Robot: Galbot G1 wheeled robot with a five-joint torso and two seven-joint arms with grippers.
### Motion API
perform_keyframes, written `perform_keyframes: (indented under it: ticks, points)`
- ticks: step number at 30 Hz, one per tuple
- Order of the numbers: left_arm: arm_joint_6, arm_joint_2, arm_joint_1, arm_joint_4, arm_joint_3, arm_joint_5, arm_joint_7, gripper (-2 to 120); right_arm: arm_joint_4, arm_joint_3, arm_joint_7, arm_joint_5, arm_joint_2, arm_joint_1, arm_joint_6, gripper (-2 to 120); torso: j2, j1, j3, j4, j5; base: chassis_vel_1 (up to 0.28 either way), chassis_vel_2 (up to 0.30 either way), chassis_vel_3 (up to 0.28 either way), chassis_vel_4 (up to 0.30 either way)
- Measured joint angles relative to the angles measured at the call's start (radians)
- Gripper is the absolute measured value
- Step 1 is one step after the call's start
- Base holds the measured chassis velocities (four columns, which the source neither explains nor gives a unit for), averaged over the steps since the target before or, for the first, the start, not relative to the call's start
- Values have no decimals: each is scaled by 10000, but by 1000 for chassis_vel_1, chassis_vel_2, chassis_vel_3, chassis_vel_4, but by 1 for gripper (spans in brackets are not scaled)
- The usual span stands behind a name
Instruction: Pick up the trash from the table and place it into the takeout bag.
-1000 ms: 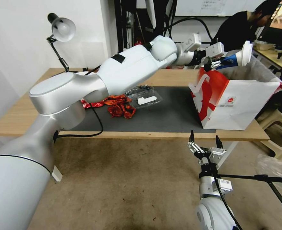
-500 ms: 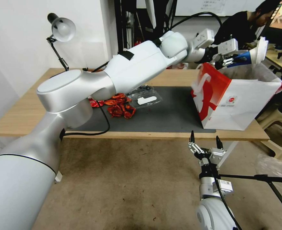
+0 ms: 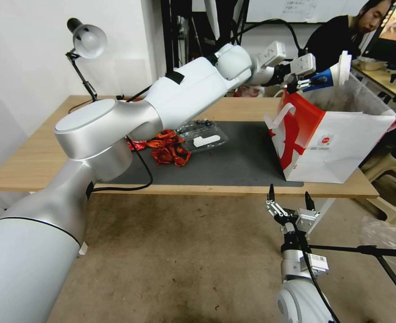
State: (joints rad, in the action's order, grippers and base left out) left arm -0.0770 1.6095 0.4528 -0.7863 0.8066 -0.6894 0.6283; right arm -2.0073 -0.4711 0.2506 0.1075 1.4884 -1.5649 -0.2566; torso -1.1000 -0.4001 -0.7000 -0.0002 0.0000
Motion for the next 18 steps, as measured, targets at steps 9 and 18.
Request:
perform_keyframes:
  ticks: [9,18]
  points:
    - [1,-7,-50,-51,-99,-71,-82,63,29,-27,16,6,4,29,16,100,1,-1,-1,2,0,0,0,0,0]
    - [234,-174,-313,-775,-616,-916,-784,93,29,-39,25,16,-8,25,29,100,0,0,0,-7,4,0,0,0,0]
